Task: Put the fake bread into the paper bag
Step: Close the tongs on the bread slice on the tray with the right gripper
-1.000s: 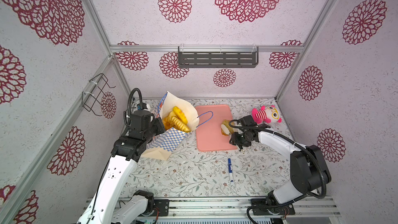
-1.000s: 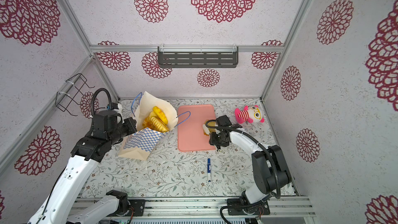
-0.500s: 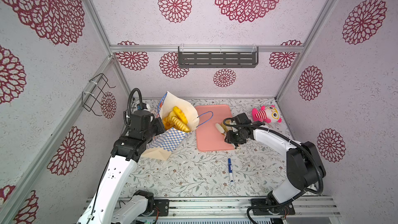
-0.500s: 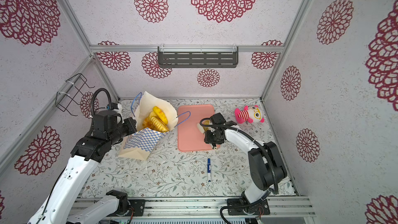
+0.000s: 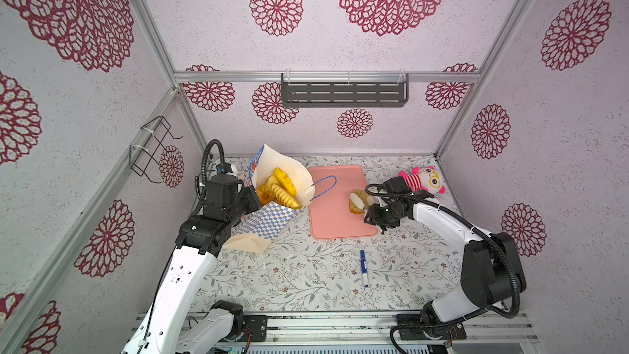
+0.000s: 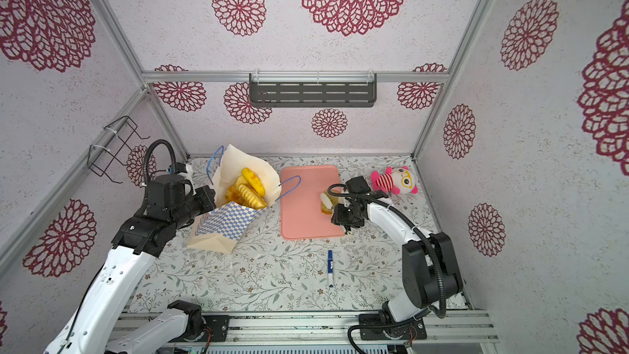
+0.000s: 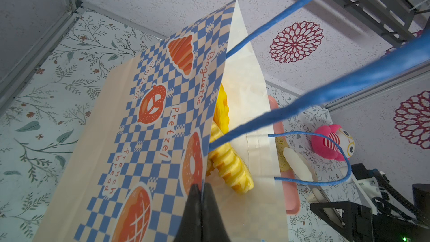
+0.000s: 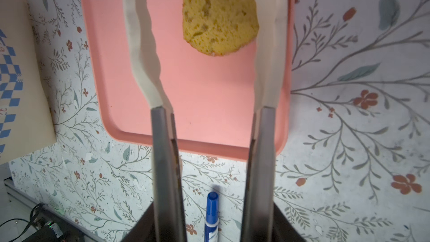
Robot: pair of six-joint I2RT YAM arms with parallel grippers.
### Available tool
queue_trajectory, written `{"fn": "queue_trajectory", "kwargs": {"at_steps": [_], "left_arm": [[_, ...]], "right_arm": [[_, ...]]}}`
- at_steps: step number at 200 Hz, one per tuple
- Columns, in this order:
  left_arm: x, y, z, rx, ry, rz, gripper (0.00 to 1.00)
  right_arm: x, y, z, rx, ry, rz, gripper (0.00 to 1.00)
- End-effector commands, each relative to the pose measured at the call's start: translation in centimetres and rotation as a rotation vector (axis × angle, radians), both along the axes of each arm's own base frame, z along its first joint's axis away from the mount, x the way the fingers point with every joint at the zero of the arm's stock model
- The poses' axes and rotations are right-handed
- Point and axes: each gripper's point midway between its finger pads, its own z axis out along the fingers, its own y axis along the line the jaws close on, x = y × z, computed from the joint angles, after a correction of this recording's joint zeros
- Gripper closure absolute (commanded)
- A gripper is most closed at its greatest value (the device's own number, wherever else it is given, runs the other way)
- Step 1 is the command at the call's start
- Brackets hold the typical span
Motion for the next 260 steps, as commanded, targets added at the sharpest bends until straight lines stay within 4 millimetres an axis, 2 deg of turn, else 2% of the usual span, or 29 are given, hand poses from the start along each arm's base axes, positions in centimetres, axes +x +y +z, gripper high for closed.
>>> {"fn": "queue_trajectory", "kwargs": {"at_steps": [1,64,128,182,260], "left_arm": [[-0.1,0.5,0.0,0.01,-0.009,0.014,1.0],[-0.2,0.6,-0.2,0.011,-0.008,0.016,1.0],[-0.2,0.7,-0.2,0.012,-0.013,0.016,1.0],[-0.2,0.7,-0.2,0.012,-0.014,0.015,1.0],[-0.5,0.9,-0.5,0.013,-0.009,0.02,1.0]], "right_arm": [[-0.7,0.4,1.1,0.068,-0.006,0.021,0.48],[-1.3,-0.1,1.0,0.061,0.007,0.012,0.49],[-1.4,-0.6,2.5,0.04,-0.019,0.001,0.48],[-2.2,-1.2,1.8,0.019,-0.006,-0.003,0.48],[-2.0,-1.3,0.2,0.003,0.019,-0.002,0.48]]}}
